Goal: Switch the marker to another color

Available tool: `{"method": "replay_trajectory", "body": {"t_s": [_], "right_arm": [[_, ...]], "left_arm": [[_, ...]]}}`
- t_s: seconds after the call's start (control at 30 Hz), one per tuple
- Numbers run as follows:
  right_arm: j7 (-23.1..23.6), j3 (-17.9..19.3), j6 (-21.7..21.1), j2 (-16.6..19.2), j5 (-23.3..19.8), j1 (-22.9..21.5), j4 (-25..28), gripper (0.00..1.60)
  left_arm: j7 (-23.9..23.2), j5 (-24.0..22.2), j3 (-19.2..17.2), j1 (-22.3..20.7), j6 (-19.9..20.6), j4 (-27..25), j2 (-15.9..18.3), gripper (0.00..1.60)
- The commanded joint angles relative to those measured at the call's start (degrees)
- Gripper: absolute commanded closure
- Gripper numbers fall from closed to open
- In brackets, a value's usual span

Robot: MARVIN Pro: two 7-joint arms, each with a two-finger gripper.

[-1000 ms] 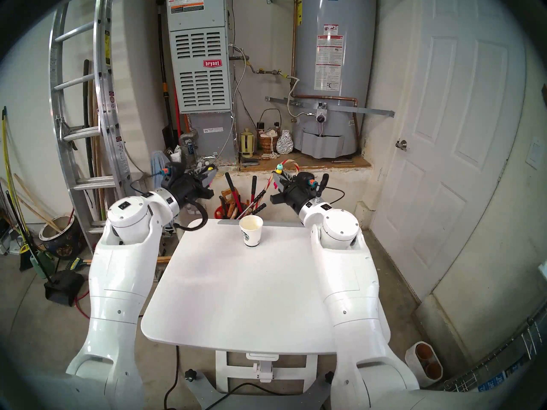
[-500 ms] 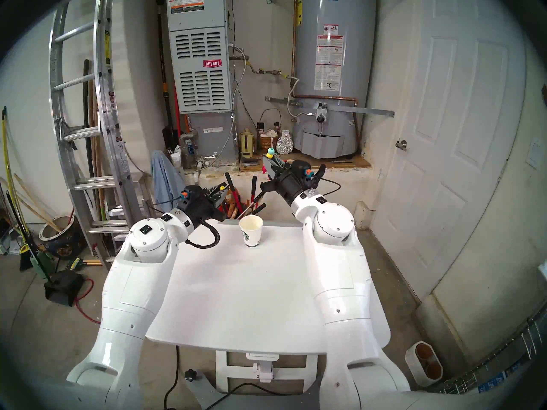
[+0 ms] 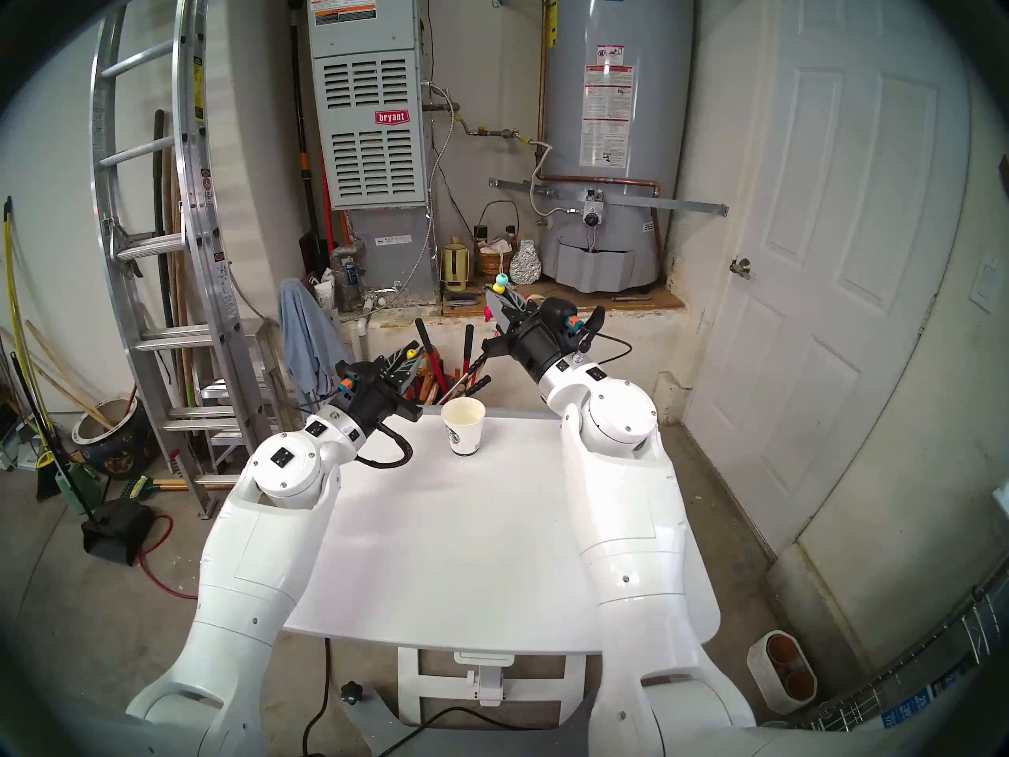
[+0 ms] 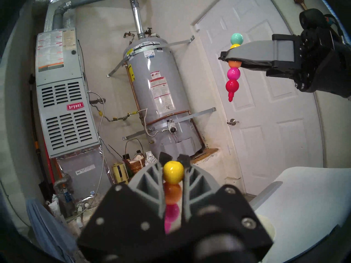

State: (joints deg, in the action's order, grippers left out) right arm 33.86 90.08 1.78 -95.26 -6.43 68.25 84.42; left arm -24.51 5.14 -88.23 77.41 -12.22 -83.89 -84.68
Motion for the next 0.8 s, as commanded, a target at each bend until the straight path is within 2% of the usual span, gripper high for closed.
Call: {"method": "replay_trajectory", "body": {"t_s": [0.0, 0.37, 0.6, 0.77], "right_arm": [[0.3, 0.0, 0.8, -0.8, -0.9, -0.6, 0.7, 1.60], [1.7, -0.4, 1.2, -1.9, -2.0, -0.3, -0.5, 1.60], [3.1, -1.5, 3.0, -2.7, -2.6, 0.4, -1.1, 1.60], [4.5, -1.7, 5.8, -3.4, -3.6, 0.5, -1.9, 1.60]], "left_arm": [[2.8, 1.4, 0.6, -2.0, -6.9, 2.0, -0.1, 1.60], [4.6, 2.8, 1.6, -4.4, -17.2, 6.2, 0.1, 1.60], [3.7, 1.8, 1.6, -5.6, -18.9, 6.5, 0.2, 1.60], [3.0, 1.2, 1.8, -6.0, -19.3, 6.6, 0.3, 1.60]]}}
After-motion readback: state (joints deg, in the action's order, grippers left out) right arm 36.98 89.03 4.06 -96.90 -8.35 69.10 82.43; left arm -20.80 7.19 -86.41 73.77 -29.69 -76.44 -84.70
